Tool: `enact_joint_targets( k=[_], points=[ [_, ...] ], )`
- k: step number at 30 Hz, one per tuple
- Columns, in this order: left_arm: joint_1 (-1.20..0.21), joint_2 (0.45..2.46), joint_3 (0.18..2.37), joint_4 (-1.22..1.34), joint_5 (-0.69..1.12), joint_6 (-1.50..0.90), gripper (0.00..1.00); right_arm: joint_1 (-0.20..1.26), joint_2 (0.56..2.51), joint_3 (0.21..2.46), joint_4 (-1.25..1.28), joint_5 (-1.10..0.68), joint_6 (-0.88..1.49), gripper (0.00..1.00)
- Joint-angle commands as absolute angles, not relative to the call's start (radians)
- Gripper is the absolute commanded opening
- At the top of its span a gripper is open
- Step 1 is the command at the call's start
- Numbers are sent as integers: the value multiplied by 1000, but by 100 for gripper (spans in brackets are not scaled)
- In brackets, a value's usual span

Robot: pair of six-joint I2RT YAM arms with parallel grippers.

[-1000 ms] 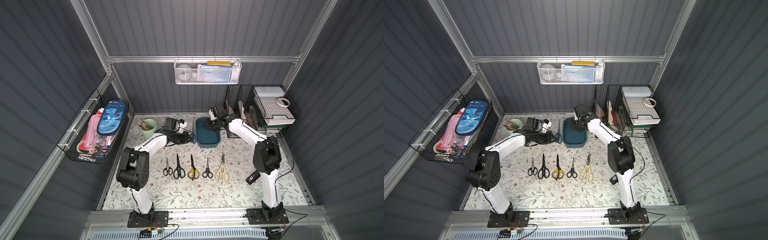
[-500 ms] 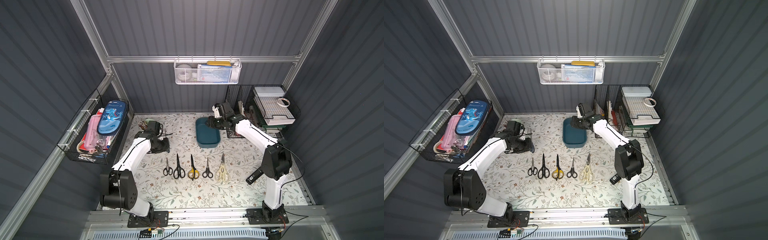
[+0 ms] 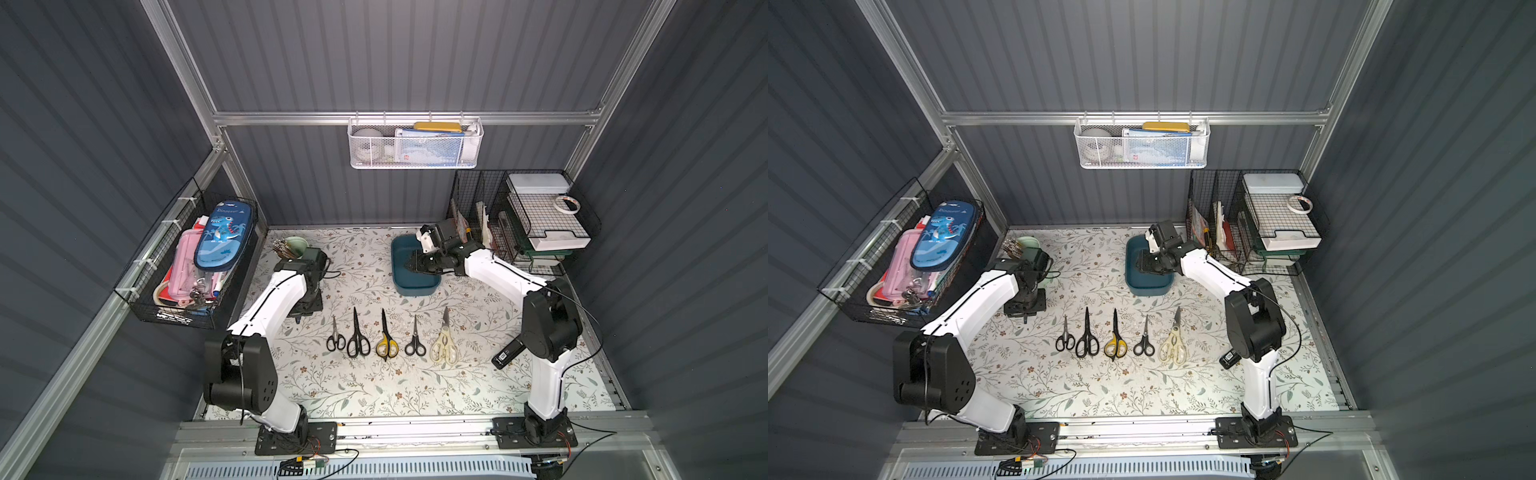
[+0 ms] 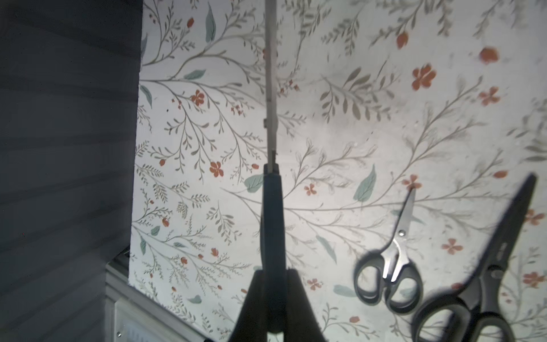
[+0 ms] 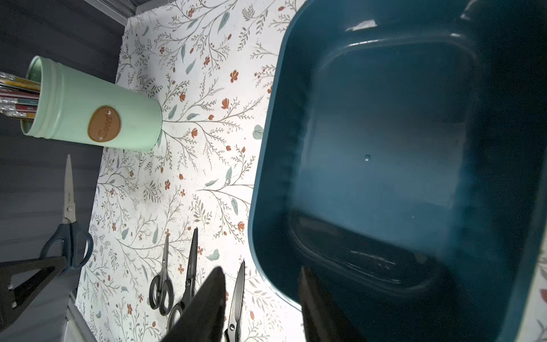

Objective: Take the scissors out of the storage box
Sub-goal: Place the scissors at the center of the board.

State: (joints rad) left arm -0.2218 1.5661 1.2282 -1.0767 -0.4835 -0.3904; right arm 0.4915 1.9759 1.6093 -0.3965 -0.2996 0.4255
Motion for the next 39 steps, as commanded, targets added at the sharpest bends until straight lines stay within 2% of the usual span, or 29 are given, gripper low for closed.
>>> enact_joint_targets(
  k=[1, 5, 16, 25, 30, 33, 39],
  points=[
    [-275, 1529, 1187, -1113, -523, -446, 7, 507, 1929, 1601, -382, -319, 416, 45],
    [-340, 1540, 1162, -1125, -532, -455, 9, 523, 1917, 1605, -386, -314, 418, 45],
    [-375, 1692, 1151, -1132, -594, -497, 10, 575, 1908, 1620, -412, -303, 417, 45],
    [-468, 1790, 1162, -1172, -628, -552, 11, 599, 1935, 1660, -445, -304, 408, 45],
    [-525, 1853, 1143, -1163, -600, -569, 12, 601, 1942, 1660, -449, -299, 403, 45],
    [-532, 1891, 1164, -1196, -602, -637, 15, 601, 1939, 1660, -449, -296, 399, 45],
    [-531, 1892, 1158, -1180, -551, -620, 23, 602, 1940, 1675, -480, -288, 392, 45]
  ],
)
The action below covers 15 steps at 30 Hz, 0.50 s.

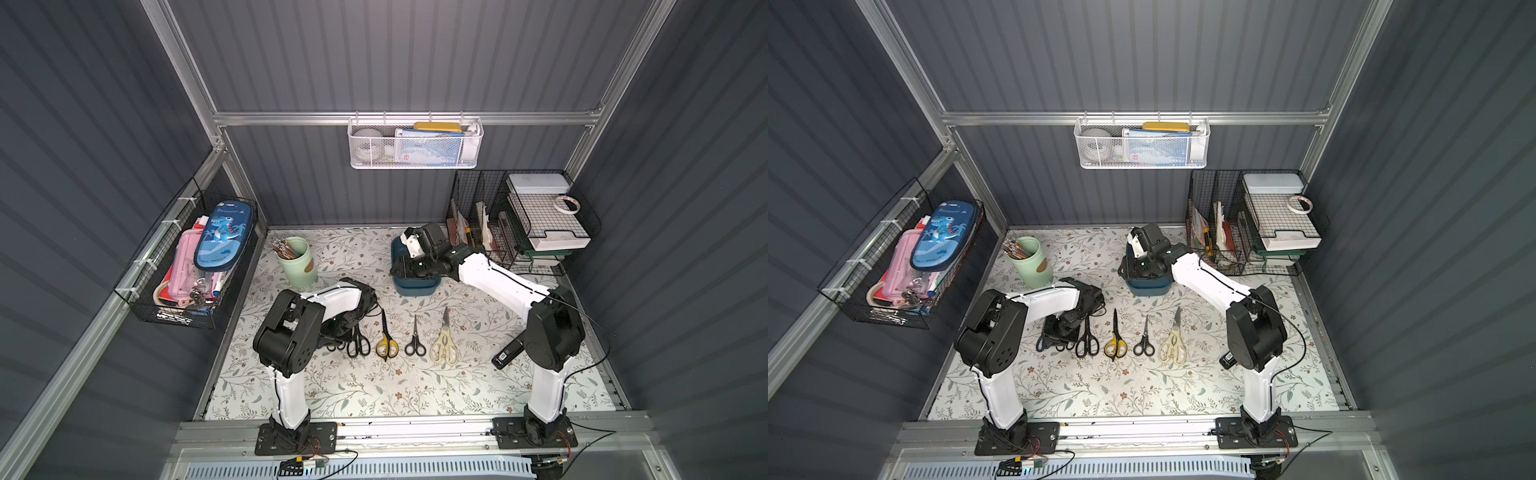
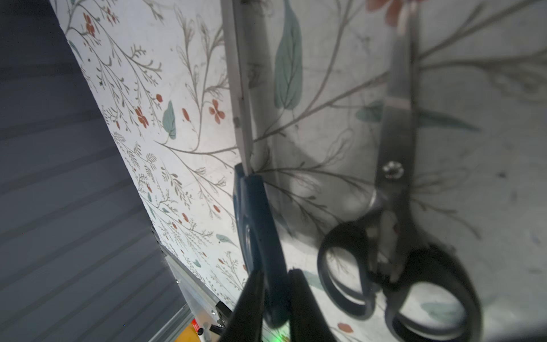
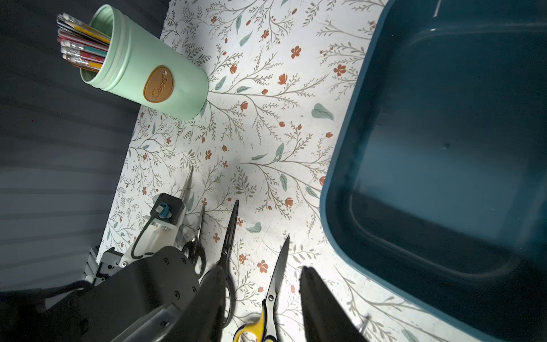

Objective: Take the scissors out of the storage box
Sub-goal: Place the scissors at the center of the board.

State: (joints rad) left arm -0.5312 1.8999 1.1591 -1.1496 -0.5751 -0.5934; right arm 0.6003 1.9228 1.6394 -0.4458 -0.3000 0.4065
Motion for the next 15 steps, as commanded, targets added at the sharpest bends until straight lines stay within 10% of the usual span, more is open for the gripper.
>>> enact_joint_targets(
  k=[1, 15],
  points=[
    [-529, 1885, 1157, -1178, -550, -620, 24, 603, 1943, 1681, -482, -291, 393, 45],
    [-499, 1757, 1165, -1191, -566, -636, 39, 611, 1991, 1760, -538, -278, 373, 45]
  ],
)
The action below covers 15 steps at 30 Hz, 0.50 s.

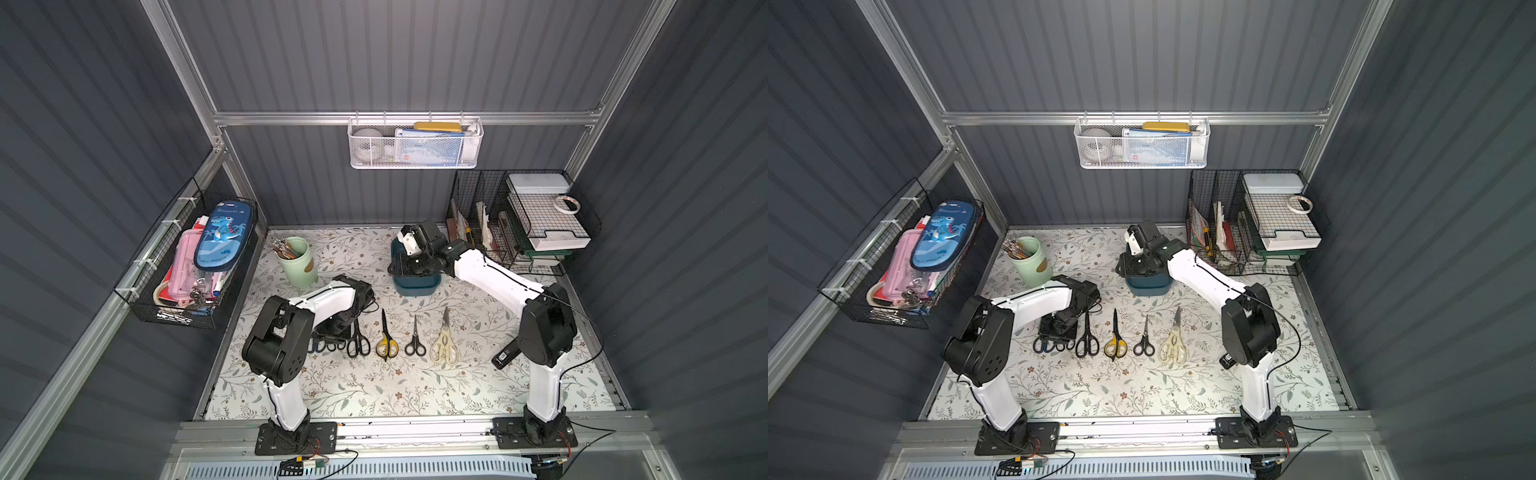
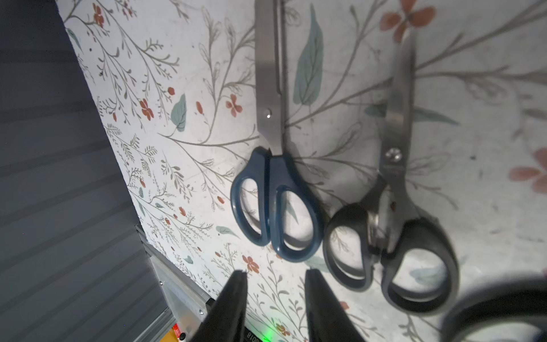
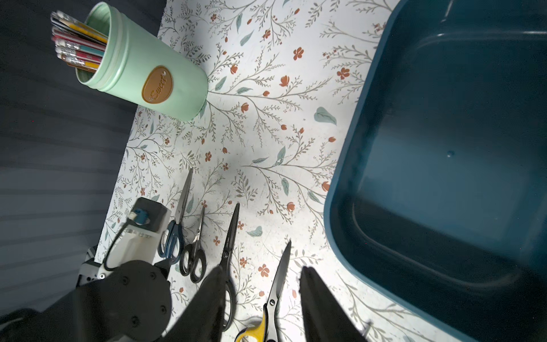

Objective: Take the scissors out of the storage box
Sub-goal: Place the scissors at the center of the board.

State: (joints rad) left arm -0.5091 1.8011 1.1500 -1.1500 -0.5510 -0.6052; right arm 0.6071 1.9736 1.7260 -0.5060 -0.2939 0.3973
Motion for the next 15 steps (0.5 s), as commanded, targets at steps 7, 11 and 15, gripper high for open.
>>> enact_joint_targets(
  k=[7, 11, 15],
  points=[
    [-497, 1601, 1284, -1066, -551, -604, 46, 611, 1984, 1765, -560, -207, 343, 46],
    [-497, 1518, 1310, -861, -483, -503, 59, 609, 1933, 1753, -598, -128, 297, 73],
    [-498, 1469, 1308, -696, -485, -426, 99, 608, 1830, 1660, -565, -22, 273, 99]
  ],
)
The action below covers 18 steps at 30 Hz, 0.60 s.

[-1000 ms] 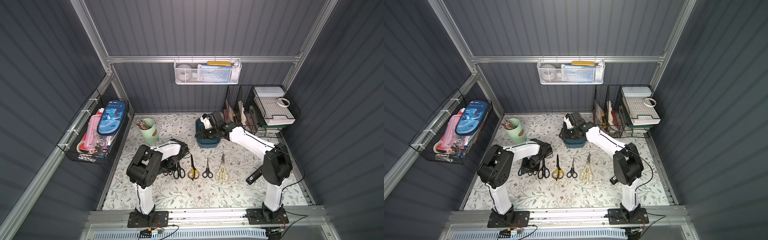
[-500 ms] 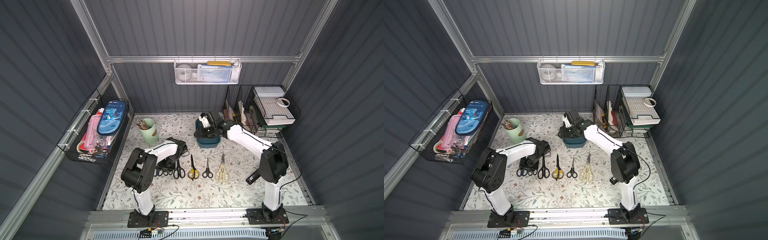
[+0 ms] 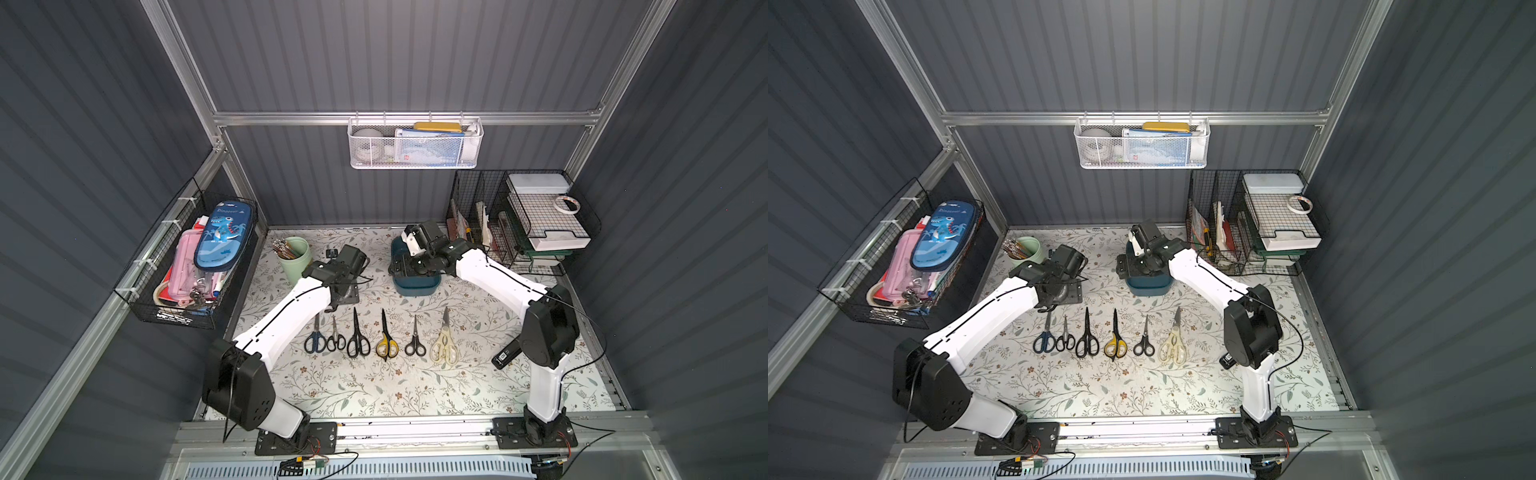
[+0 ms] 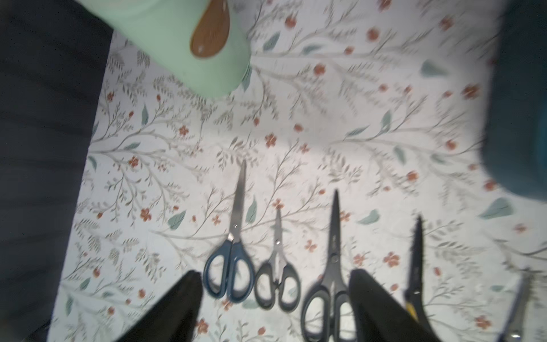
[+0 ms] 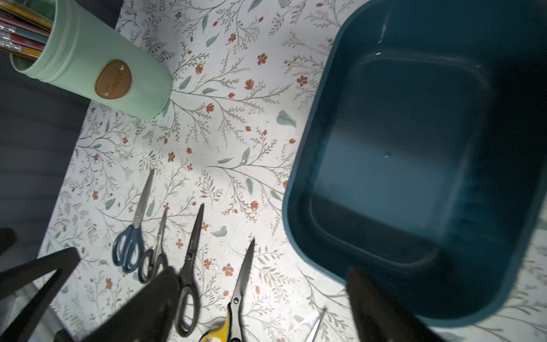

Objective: Take the scissors out of the storage box
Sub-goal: Place the scissors at the center of the board, then reset both arms

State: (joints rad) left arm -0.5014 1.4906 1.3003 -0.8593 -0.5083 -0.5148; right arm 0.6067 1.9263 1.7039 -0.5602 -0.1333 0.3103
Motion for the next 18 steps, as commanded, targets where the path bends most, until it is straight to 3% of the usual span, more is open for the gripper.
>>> enact_joint_targets(
  k=[1, 9, 15, 18],
  points=[
    [-497, 1463, 1310, -666, -495, -406, 99, 609, 1804, 1638, -557, 4, 270, 99],
    [-497, 1468, 1293, -344, -505, -240, 99, 589, 1554, 1421, -539, 326, 239, 99],
    [-490, 1498, 1211, -110, -578, -103, 99, 405, 1334, 1151, -404, 260, 316, 99],
    [-463, 1523, 1185, -38, -568, -83, 99, 384, 1268, 1064, -368, 357, 293, 99]
  ],
)
